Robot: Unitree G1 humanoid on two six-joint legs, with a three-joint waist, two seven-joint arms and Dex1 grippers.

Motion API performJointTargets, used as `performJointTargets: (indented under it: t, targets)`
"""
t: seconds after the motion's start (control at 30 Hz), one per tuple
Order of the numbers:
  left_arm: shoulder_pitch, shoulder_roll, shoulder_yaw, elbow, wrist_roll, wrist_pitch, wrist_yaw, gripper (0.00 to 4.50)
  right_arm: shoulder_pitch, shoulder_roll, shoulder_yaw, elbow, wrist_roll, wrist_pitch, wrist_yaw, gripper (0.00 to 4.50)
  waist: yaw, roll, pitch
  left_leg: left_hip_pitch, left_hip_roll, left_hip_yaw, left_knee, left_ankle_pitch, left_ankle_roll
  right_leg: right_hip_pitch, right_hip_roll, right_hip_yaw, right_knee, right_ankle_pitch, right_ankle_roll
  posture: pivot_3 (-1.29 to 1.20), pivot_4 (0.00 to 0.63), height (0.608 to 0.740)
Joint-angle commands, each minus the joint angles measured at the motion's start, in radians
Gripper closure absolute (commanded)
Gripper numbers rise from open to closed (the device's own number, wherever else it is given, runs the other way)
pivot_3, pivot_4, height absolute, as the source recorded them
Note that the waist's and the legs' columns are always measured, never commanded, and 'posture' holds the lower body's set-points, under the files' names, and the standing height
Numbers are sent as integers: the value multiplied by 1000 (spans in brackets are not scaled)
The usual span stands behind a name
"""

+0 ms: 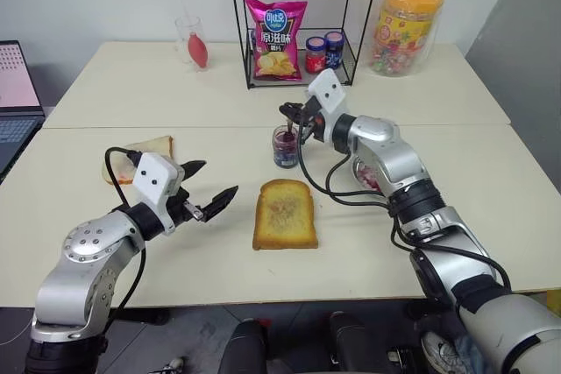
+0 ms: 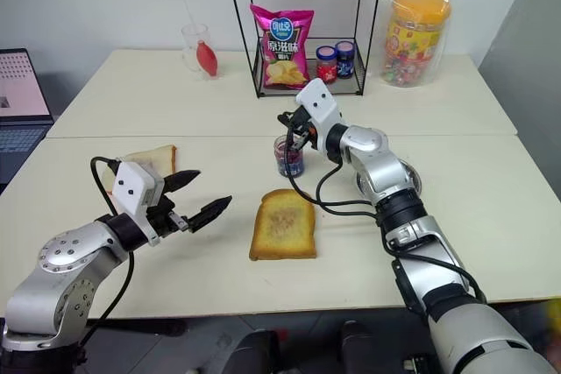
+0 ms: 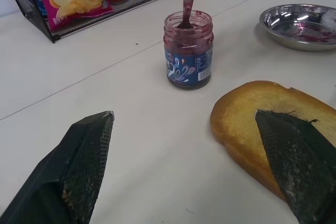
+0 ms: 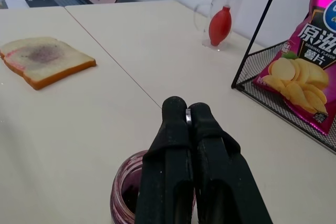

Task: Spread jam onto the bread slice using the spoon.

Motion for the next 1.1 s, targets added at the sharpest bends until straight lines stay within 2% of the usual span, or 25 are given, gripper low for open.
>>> performJointTargets:
  t: [0.03, 0.17, 0.47, 0.9, 1.1]
  targets:
    - [-17, 15, -7, -8, 14, -31, -8, 0, -27, 16, -16, -23, 8, 58, 24, 4456, 0, 0, 0, 0, 0, 0, 0, 0, 0, 0, 0, 0, 0, 0, 0, 0, 150, 740]
    - [-38, 0, -9, -13, 0, -4, 10, 0, -12, 45, -66, -48, 69, 183, 26, 4456, -2, 0, 0, 0, 0, 0, 0, 0, 0, 0, 0, 0, 1, 0, 0, 0, 150, 740]
    - [-62, 1, -32, -36, -7, 19, 21, 0, -12, 76, -160, -91, 134, 312, -22, 4456, -1, 0, 0, 0, 0, 0, 0, 0, 0, -1, 0, 0, 1, 0, 0, 0, 150, 740]
    - [-85, 2, -51, -22, 3, 17, 22, 0, -36, 107, -312, -128, 255, 440, -107, 4456, -2, 0, 0, 0, 0, 0, -1, 0, 0, -1, 0, 0, 1, -1, 1, 0, 150, 740]
    - [-105, -1, -64, -12, 3, 20, 27, 0, -30, 105, -329, -149, 264, 463, -132, 4456, -3, 0, 0, 0, 0, 0, -1, 0, 0, -1, 0, 0, 1, -1, 1, 0, 150, 740]
